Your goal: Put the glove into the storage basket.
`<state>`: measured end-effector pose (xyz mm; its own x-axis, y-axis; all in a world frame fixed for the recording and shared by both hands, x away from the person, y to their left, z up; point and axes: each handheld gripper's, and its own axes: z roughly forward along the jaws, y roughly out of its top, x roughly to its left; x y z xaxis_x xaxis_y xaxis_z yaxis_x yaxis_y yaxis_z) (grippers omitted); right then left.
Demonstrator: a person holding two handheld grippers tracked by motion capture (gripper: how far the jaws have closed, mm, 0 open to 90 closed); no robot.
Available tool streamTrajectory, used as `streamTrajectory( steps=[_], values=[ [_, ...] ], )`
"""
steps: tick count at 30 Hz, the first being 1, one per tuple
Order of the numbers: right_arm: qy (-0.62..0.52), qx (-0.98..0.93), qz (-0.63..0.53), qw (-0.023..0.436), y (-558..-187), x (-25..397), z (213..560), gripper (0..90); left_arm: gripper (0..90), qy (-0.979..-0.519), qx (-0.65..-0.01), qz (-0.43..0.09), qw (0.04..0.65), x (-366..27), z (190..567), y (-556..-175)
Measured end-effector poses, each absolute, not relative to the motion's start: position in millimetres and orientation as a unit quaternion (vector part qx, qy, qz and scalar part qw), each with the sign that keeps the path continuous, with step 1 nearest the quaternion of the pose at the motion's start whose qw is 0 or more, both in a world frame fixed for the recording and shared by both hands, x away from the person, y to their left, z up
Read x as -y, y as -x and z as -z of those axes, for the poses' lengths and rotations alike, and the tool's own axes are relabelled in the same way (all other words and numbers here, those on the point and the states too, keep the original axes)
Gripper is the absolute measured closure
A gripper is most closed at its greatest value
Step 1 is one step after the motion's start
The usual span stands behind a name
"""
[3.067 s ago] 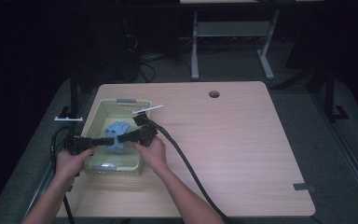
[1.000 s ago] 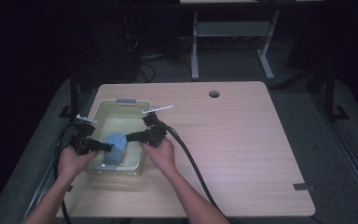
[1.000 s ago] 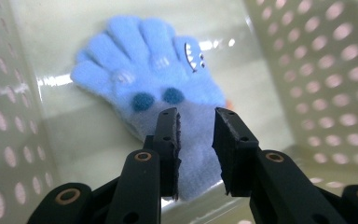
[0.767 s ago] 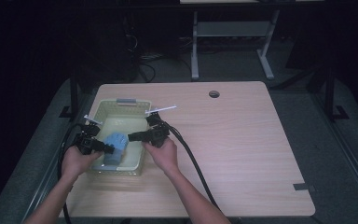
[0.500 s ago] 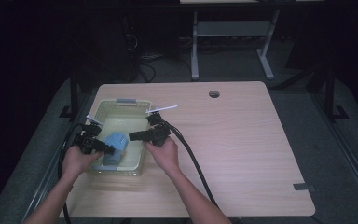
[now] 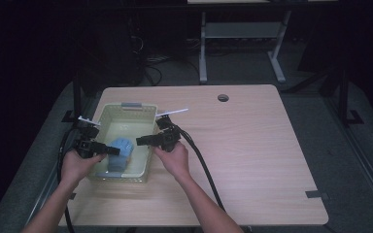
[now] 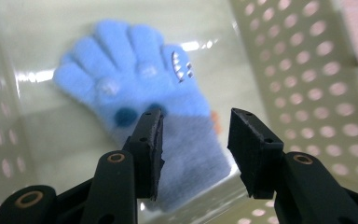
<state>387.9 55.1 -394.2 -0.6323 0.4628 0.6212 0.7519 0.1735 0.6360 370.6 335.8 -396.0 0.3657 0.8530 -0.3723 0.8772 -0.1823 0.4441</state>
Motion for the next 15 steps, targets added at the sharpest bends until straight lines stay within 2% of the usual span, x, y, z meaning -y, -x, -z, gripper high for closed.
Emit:
streamTrajectory(
  steps=[8, 15],
  values=[
    [0.397, 0.75, 0.505, 0.158, -387.7, -45.7, 394.0, 61.3, 51.2, -0.749, -0.553, 0.029, 0.363, -334.8, 385.7, -366.7],
    [0.399, 0.744, 0.513, 0.158, -387.5, -37.0, 392.7, 59.7, 46.4, -0.765, -0.528, 0.027, 0.368, -316.6, 380.0, -363.8]
  ],
)
